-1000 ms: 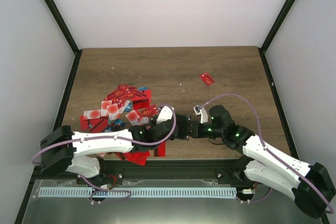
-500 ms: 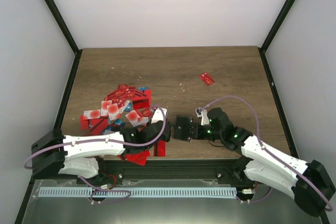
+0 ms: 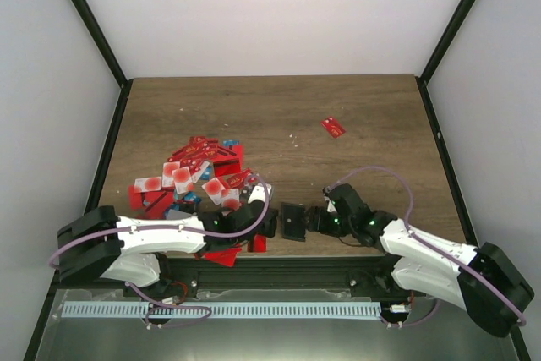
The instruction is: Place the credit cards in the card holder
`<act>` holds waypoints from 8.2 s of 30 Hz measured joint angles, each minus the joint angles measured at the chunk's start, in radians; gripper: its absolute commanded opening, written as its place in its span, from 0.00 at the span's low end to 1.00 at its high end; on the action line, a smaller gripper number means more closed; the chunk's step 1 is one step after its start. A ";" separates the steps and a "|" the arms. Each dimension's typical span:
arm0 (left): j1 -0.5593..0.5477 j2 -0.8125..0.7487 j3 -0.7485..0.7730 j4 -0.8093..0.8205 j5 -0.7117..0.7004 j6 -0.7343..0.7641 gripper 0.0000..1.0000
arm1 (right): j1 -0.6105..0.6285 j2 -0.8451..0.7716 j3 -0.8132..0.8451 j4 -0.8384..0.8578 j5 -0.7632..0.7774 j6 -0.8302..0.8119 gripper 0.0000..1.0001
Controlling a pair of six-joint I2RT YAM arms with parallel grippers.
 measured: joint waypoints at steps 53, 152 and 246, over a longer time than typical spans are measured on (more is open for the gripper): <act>0.005 -0.074 0.021 0.046 0.061 0.006 0.04 | 0.049 0.071 0.157 -0.172 -0.010 -0.191 0.29; 0.087 -0.837 -0.315 -0.884 0.105 -0.570 0.67 | 0.360 0.816 0.530 0.344 -0.304 -0.143 0.25; 0.085 -0.929 -0.406 -0.713 0.176 -0.604 0.65 | 0.360 0.846 0.480 0.384 -0.232 -0.121 0.10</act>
